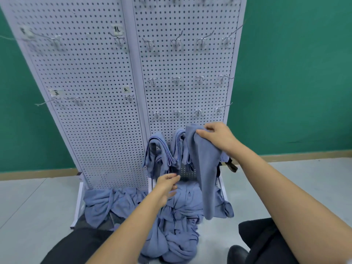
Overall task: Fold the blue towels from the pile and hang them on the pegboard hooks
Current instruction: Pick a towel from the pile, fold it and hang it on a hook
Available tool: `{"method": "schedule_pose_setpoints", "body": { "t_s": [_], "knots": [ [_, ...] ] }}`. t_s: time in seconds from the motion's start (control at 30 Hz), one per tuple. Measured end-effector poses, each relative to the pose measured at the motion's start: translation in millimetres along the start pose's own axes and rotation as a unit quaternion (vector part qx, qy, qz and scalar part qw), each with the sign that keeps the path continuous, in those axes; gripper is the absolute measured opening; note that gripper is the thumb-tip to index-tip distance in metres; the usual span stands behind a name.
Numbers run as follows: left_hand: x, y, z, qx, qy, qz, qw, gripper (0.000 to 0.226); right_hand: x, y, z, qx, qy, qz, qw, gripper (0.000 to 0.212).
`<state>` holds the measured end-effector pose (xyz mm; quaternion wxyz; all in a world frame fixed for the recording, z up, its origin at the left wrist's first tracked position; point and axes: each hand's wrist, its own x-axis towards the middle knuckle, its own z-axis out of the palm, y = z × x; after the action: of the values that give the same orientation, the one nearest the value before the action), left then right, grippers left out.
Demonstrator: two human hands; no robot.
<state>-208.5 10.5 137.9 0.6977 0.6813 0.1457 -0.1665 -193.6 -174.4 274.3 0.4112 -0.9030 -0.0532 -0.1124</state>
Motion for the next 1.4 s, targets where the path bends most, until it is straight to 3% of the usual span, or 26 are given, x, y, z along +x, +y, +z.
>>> {"method": "schedule_pose_setpoints", "body": {
  "t_s": [0.13, 0.2, 0.27, 0.37, 0.53, 0.63, 0.73, 0.87, 1.03, 1.17, 1.27, 1.4],
  "knots": [
    [-3, -15, 3, 0.017, -0.014, -0.046, 0.999, 0.052, 5, -39, -33, 0.162, 0.023, -0.025, 0.986, 0.033],
    [-5, -17, -2, -0.081, -0.04, -0.1, 0.991, 0.047, 6, -47, -48, 0.233, 0.042, -0.031, 0.971, 0.026],
    [-3, -19, -12, -0.22, -0.072, -0.143, 0.962, 0.043, 6, -39, -58, 0.296, 0.056, -0.02, 0.953, 0.021],
    [1, -18, -28, -0.297, -0.07, -0.136, 0.942, 0.025, 4, -5, -59, 0.333, 0.078, 0.046, 0.938, 0.018],
    [2, 20, -55, -0.216, -0.056, -0.093, 0.97, 0.015, 2, 59, -38, 0.337, 0.09, 0.225, 0.91, 0.025],
    [1, 58, -77, -0.194, -0.03, -0.061, 0.979, 0.018, 3, 75, -29, 0.372, 0.074, 0.287, 0.88, 0.03],
    [7, 89, -102, -0.202, -0.021, -0.047, 0.978, 0.024, 7, 83, -24, 0.425, 0.054, 0.294, 0.854, 0.027],
    [22, 90, -125, -0.091, 0.013, -0.033, 0.995, 0.025, 9, 94, -7, 0.389, -0.011, 0.321, 0.863, 0.027],
    [30, 78, -145, -0.055, -0.048, 0.003, 0.997, 0.025, 14, 96, -3, 0.42, -0.105, 0.296, 0.851, 0.027],
    [30, 80, -158, -0.051, -0.076, 0.04, 0.995, 0.031, 15, 93, -6, 0.398, -0.155, 0.274, 0.862, 0.017],
    [27, 81, -162, -0.004, -0.067, 0.059, 0.996, 0.026, 16, 107, -8, 0.308, -0.187, 0.258, 0.897, 0.057],
    [23, 80, -168, 0.066, -0.066, 0.08, 0.992, 0.03, 8, 107, -9, 0.253, -0.206, 0.245, 0.913, 0.047]
  ]
}}
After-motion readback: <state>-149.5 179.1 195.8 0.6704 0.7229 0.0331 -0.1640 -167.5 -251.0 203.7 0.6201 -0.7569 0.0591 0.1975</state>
